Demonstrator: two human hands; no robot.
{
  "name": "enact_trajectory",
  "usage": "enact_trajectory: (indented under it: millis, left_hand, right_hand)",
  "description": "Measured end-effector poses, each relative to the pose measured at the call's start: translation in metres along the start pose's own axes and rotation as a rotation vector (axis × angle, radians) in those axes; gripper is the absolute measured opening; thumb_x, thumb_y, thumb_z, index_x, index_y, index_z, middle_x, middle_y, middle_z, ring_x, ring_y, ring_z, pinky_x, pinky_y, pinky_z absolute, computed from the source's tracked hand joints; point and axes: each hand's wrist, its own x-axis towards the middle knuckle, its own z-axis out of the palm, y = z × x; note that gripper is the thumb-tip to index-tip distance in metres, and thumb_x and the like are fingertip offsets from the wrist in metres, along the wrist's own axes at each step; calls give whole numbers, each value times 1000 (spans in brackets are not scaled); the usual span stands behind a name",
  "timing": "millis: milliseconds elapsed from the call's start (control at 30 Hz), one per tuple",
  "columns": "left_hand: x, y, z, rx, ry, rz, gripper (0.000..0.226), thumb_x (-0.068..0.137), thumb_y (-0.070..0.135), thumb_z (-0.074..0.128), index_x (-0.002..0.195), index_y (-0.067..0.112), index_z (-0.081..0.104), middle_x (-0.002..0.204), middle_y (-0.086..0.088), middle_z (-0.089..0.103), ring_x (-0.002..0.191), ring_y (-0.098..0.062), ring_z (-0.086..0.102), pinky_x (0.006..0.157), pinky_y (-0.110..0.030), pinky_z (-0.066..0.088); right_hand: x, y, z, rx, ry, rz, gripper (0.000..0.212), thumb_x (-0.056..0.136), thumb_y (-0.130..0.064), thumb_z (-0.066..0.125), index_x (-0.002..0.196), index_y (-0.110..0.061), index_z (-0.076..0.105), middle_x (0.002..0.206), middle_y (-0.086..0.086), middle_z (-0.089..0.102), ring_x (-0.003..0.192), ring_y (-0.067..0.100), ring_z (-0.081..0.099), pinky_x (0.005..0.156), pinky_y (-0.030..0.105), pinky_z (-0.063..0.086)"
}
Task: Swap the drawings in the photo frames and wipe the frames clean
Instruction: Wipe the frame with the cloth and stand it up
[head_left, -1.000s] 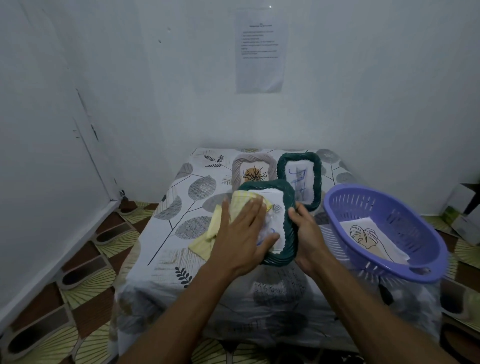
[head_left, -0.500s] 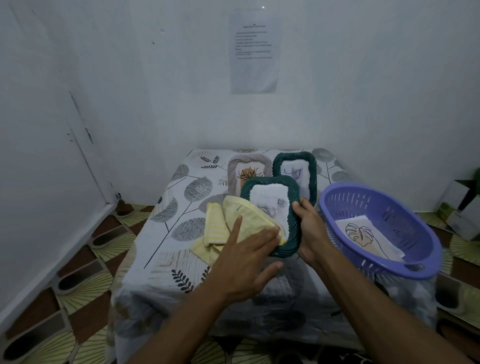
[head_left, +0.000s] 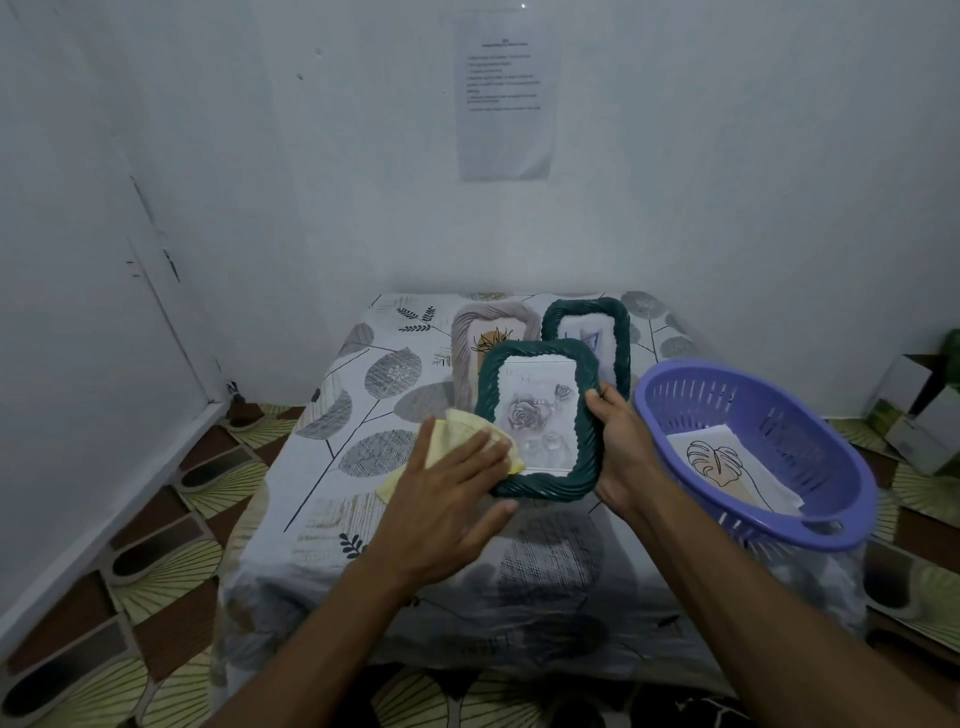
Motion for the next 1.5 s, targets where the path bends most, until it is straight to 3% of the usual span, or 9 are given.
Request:
enact_trajectory:
  millis: [333,567,700,833,1000,1100,1233,1333,1500]
  left_hand:
    - [1,9,3,-45,0,26,62,98,59,24,140,20,47,151,8,37,146,-10,17,117,-57,1]
    - [11,-3,5,44,-31,-164,73,96,64,8,145,18,40,155,5,30,148,-14,6,117,-52,-10]
    - [2,8,9,5,-47,8,66,98,61,20,139,17,49,151,4,39,147,-13,13,118,-54,3]
    - [-2,-5,12,63,1,-60,64,99,58,18,139,17,49,150,2,40,145,-17,21,116,-53,11]
    - [-5,-22,31,-397,117,-307,68,98,58,12,151,17,25,159,4,19,146,-5,14,118,-26,15]
    - [-12,-32,48,-541,6,-432,71,94,61,15,151,20,22,159,11,13,144,2,10,120,-26,12]
    - [-15,-37,63,-555,-144,-469,82,89,69,13,150,17,27,156,8,18,146,-9,11,120,-26,6]
    - [-16,-43,73,-303,-317,-425,108,70,85,-9,152,21,20,161,2,10,148,-16,4,119,-38,1]
    - [-19,-55,75,-75,-391,-363,93,75,71,0,150,23,24,160,1,17,148,-21,10,117,-45,8]
  right_hand:
    - [-1,2,10,-7,-25,4,22,101,-13,41,107,-13,62,112,16,69,101,34,65,91,52,52]
    - [-10,10,4,-14,-46,45,24,102,-15,40,115,-8,58,114,19,68,103,37,65,89,55,52]
    - [-6,8,1,15,-13,39,24,102,-15,39,116,-10,58,114,17,68,97,34,66,84,50,54]
    - [-5,9,-4,18,4,43,24,102,-13,38,113,-12,59,107,13,71,91,30,69,72,43,56]
    - [-1,15,-8,0,70,39,24,102,-14,38,110,-16,61,103,7,71,89,26,68,68,38,56]
    - [1,19,-15,-54,103,47,23,103,-16,39,111,-16,60,109,8,69,93,28,66,75,42,55]
    - [3,20,-22,-87,129,50,23,103,-19,40,112,-18,60,111,6,69,96,28,66,77,43,55]
    - [4,20,-28,-95,141,54,25,102,-20,41,121,-20,58,112,2,68,99,27,65,78,42,54]
    - [4,24,-31,-119,159,55,24,102,-19,41,119,-21,58,110,1,68,96,26,65,76,41,54]
